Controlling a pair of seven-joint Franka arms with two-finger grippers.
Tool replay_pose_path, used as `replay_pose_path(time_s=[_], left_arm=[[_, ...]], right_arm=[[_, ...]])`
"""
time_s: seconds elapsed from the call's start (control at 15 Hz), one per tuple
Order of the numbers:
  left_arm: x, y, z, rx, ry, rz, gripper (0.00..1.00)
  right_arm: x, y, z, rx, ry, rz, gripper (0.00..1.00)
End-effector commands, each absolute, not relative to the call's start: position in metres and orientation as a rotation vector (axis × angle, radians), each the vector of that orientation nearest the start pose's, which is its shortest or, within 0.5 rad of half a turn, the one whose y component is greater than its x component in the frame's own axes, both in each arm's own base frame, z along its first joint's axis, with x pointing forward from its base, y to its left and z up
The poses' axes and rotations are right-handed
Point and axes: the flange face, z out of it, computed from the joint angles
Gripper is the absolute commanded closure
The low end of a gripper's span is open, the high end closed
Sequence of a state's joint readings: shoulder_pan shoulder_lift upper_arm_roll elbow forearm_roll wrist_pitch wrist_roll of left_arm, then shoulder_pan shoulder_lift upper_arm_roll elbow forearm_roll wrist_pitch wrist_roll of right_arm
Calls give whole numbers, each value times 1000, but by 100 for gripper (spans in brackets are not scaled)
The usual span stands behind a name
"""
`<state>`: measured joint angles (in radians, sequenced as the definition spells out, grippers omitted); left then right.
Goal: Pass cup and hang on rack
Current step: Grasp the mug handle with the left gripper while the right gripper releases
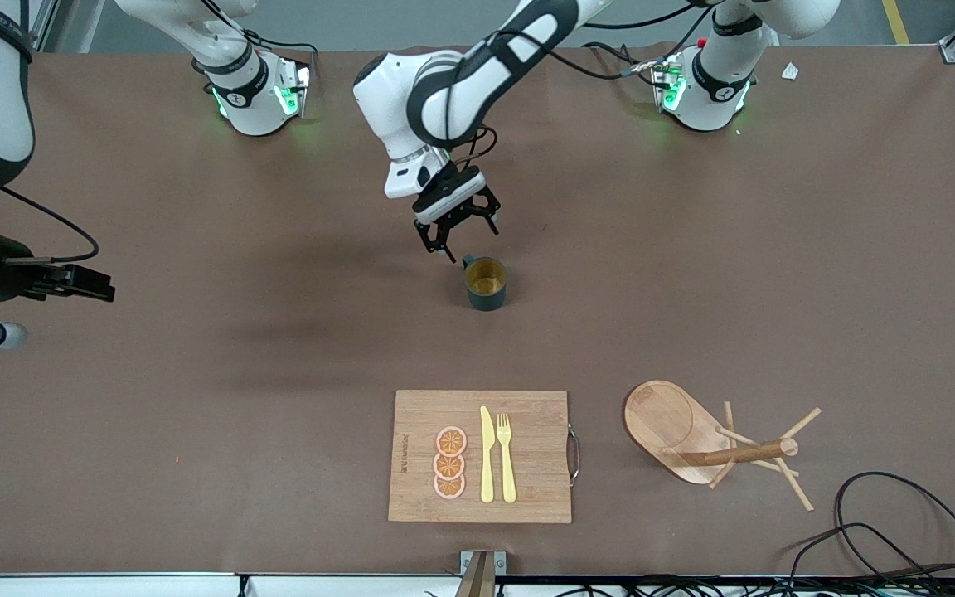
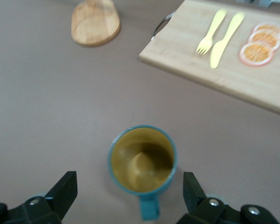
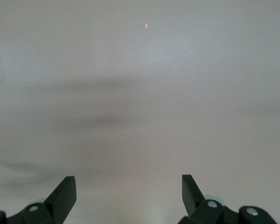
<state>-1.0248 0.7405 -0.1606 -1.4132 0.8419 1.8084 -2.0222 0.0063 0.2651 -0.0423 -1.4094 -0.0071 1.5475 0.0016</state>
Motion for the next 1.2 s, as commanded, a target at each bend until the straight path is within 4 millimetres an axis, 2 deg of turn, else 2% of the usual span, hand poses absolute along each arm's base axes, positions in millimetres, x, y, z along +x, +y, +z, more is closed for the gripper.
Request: replay_pose_path(time_s=[0.0,0.13,0.27,0.47,0.73,0.93,1.13], left_arm=[[328,-632,224,-2571,-686,-1127,1],[310,-637,198,-2554,-659,-1219,1],[304,-638,179,-2533,-677,-1301,2],[298,-637,157,-2514,-686,-1384,8],[301,-631,142,-2488,-689,-1407,17],[312,-621,123,-2450,-673,-1415,24],[313,-620,123,-2449,-674,-1419,40]], right_arm=[[626,-20,557,-3132,86,233,0],[627,-17,561,-3126,121,231,0],[626,-14,563,-3123,173,240,0],[626,-9,565,-3149,150,234,0],[627,-9,565,-3148,148,229,0],[626,-12,565,-3138,156,229,0],[623,-8,562,-3139,147,256,0]])
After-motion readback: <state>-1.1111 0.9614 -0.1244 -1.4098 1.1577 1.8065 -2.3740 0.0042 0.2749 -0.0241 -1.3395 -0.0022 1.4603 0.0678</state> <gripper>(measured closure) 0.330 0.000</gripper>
